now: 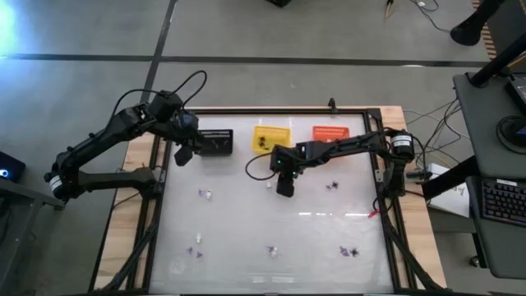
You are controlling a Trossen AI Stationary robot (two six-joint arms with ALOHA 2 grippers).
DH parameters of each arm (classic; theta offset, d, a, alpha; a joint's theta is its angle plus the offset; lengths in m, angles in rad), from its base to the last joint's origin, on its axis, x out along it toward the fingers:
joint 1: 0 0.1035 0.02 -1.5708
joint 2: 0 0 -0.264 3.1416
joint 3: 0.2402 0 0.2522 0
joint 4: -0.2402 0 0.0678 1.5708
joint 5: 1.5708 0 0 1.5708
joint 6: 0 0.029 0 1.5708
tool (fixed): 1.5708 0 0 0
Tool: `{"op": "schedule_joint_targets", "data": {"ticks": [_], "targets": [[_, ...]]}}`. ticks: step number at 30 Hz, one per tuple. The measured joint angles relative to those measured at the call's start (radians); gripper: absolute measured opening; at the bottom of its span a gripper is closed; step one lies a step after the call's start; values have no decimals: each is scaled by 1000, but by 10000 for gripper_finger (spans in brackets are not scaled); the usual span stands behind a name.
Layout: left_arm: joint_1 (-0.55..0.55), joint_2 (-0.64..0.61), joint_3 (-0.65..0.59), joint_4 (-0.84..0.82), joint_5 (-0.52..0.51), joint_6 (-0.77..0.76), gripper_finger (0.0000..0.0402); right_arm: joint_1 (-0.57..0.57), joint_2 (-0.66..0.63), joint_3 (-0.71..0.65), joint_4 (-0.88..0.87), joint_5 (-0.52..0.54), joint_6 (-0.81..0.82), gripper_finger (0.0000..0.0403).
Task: Sort Halloween decoration
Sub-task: Put the white skeleton toy into the orange bin
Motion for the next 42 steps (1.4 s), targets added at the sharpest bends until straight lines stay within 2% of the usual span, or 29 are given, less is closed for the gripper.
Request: {"op": "schedule_joint_targets", "data": {"ticks": [9,14,25,29,37,42], "targets": [[0,0,0,1,0,0,91,-2,0,-57,68,1,4,139],[0,0,0,1,0,0,91,-7,0,-110,164,1,7,139],[0,0,0,8,0,0,91,-8,-2,-168,223,4,71,135],[0,0,0,9,0,0,91,-8,0,-152,228,2,71,108],[0,0,-3,11,0,0,91,-9,-2,-169,238,-2,133,21],[0,0,-11,11,0,0,91,-9,-3,-143,180,-4,242,11]]}}
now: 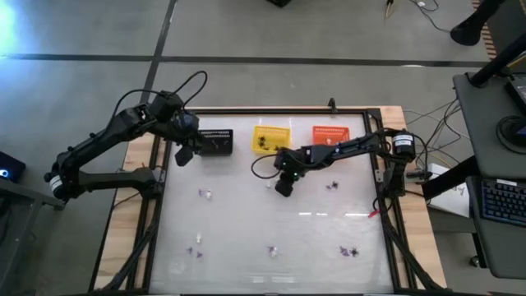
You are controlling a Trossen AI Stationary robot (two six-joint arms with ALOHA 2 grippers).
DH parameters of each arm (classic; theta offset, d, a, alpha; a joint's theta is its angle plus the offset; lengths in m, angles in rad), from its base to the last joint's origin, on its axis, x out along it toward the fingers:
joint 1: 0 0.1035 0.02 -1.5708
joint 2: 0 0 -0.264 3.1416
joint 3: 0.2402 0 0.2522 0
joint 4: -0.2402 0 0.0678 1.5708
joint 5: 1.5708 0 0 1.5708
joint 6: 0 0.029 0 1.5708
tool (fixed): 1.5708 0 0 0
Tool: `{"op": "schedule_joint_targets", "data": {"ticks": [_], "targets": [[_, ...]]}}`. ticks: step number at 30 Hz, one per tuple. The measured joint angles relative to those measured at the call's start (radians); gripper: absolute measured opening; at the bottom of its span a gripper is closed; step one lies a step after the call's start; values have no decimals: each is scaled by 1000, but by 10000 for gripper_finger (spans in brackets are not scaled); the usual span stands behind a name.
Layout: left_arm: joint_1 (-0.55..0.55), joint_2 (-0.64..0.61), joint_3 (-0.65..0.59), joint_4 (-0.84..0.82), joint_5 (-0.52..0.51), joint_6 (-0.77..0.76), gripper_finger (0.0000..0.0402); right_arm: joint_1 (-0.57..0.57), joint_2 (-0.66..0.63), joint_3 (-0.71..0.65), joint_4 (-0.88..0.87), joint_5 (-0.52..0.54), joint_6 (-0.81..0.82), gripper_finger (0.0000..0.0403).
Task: Sort Halloween decoration
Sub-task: Put the white skeleton toy into the orange bin
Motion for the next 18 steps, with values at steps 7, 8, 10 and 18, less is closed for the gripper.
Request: {"op": "schedule_joint_targets", "data": {"ticks": [7,8,10,18], "targets": [[0,0,-2,-5,-70,-5,91,1,-1,148,-269,6,57,7],[0,0,-2,-6,-80,-5,91,1,-3,168,-298,6,64,7],[0,0,-2,-6,-87,-5,91,1,-4,206,-349,7,72,7],[0,0,-2,-5,-87,0,91,1,1,254,-361,15,11,8]]}}
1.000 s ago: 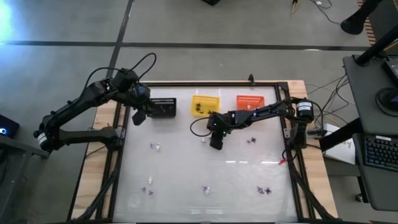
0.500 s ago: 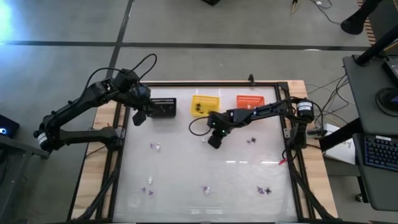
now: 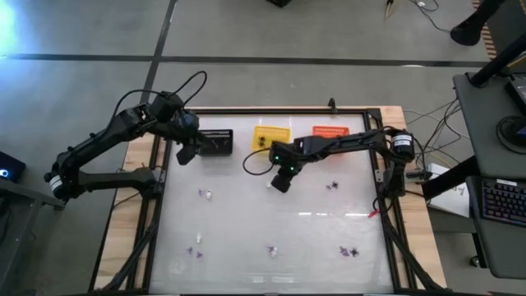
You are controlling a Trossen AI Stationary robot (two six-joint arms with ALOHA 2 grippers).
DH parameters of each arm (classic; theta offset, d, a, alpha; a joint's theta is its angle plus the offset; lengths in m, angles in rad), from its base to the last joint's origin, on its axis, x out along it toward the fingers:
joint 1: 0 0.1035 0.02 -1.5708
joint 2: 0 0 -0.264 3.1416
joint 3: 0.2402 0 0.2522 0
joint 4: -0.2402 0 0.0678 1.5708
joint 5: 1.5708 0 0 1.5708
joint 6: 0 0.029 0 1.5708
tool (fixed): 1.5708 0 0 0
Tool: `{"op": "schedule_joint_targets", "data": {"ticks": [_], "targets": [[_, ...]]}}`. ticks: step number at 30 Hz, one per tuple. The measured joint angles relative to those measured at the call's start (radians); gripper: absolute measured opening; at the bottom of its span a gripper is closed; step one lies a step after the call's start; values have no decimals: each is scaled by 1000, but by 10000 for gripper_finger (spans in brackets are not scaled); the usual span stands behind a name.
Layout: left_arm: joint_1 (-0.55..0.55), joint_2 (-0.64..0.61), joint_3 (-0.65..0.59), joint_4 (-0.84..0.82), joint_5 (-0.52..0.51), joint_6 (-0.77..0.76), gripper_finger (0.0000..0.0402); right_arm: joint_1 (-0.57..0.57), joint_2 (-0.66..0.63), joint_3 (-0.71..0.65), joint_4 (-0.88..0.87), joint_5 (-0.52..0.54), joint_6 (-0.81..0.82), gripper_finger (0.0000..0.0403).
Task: Sort Halloween decoration
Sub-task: Put the white skeleton toy into the orange bin
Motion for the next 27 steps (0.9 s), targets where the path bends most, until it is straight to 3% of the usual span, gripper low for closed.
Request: {"op": "schedule_joint_targets", "data": {"ticks": [7,16,27], "targets": [[0,0,0,0,0,0,91,3,25,-19,1,-44,-17,24],[0,2,0,2,0,-2,91,10,75,-19,61,-98,-94,97],[0,5,-2,2,0,-22,91,11,157,-16,62,-12,-153,141]]}}
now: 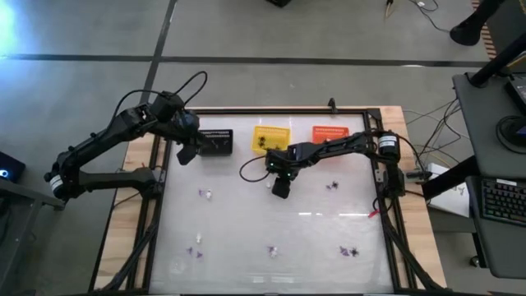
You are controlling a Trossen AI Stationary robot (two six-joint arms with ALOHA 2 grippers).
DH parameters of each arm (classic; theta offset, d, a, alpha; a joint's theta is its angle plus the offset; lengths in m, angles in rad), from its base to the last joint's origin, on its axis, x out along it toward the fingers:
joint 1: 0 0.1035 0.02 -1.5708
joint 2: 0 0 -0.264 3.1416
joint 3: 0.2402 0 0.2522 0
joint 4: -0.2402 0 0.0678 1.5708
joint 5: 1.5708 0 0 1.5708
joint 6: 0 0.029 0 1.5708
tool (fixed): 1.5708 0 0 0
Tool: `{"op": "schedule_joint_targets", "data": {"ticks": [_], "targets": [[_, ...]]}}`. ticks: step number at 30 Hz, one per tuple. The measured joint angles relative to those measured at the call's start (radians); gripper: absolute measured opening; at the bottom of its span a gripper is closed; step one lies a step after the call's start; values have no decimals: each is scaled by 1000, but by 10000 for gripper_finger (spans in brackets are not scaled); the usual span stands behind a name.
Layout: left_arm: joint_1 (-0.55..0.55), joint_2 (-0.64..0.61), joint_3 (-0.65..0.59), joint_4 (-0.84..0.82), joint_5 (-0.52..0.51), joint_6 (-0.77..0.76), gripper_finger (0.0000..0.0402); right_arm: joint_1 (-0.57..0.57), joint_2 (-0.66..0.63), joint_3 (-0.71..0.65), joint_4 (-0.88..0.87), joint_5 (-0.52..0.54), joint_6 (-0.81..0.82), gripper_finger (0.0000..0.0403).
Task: Sort Halloween decoration
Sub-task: Put the white skeleton toy into the orange bin
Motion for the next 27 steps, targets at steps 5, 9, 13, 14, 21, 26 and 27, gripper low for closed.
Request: {"op": "schedule_joint_targets", "data": {"ticks": [5,9,13,14,21,26,27], "targets": [[0,1,-5,0,0,-3,91,0,46,-1,-5,0,20,128],[0,1,-11,0,0,-3,91,0,60,-1,-11,0,27,80],[0,2,-12,-1,0,-3,91,-7,58,-2,-19,2,29,22],[0,2,-12,-1,0,-3,91,-9,54,-2,-19,2,39,20],[0,3,-12,-1,0,-3,91,-19,-27,22,-80,3,132,15],[0,3,-12,-1,0,-3,91,-23,-115,49,-204,94,191,14],[0,3,-12,-1,0,-3,91,-25,-136,54,-248,124,198,14]]}}
